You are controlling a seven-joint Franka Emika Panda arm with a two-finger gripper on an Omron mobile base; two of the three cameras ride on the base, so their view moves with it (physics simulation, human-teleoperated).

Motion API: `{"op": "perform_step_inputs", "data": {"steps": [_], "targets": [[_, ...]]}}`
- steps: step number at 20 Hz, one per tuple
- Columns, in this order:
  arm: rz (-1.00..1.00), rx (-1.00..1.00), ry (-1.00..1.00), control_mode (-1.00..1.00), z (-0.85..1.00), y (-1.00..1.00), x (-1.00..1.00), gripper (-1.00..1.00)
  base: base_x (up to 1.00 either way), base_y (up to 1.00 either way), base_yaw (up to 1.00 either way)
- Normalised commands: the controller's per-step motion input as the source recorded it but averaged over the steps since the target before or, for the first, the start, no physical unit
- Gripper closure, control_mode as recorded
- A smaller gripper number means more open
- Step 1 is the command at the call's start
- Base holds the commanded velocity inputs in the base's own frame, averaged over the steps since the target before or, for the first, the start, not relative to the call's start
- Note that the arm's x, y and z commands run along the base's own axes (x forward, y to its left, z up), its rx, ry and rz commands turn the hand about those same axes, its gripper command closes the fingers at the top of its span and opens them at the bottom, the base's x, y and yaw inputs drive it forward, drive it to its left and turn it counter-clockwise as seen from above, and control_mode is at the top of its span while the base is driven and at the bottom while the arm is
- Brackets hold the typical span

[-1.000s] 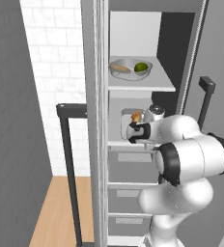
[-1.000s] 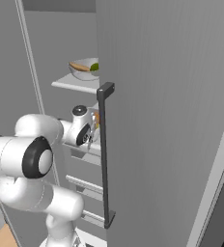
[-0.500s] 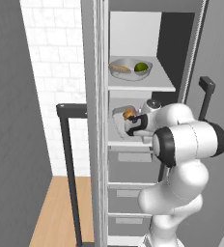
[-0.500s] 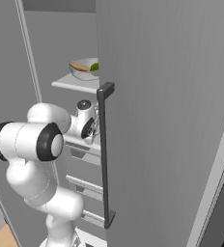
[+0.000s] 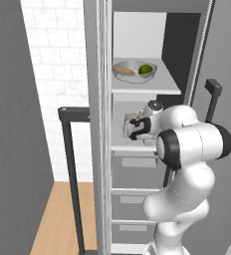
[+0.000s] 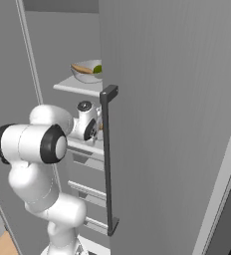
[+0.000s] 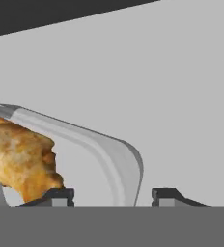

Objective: Take the meat container that has the chicken drumstick and place it on the second highest rack of the freezer. Then take the vegetable container that has the sweet potato and lime and place it on the highest rack of the freezer.

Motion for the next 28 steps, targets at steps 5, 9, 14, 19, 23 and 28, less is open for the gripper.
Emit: {"op": "perform_step_inputs", "data": {"steps": [5,9,14,19,23,28], "targets": [[0.0,0.0,-0.25,-1.0,0.02,0.12,-0.4,-1.0,0.0,0.0,0.0],[0.0,0.0,-0.32,-1.0,0.29,0.0,-0.71,-1.0,0.0,0.0,0.0],[0.0,0.0,-0.16,-1.0,0.68,0.0,-0.9,-1.0,0.0,0.0,0.0],[0.0,0.0,0.02,-1.0,0.97,0.0,-0.94,-1.0,0.0,0.0,0.0],[0.0,0.0,0.16,-1.0,0.83,0.0,-0.94,-1.0,0.0,0.0,0.0],[0.0,-0.01,0.09,-1.0,0.59,0.0,-1.0,-1.0,0.0,0.0,0.0]]}}
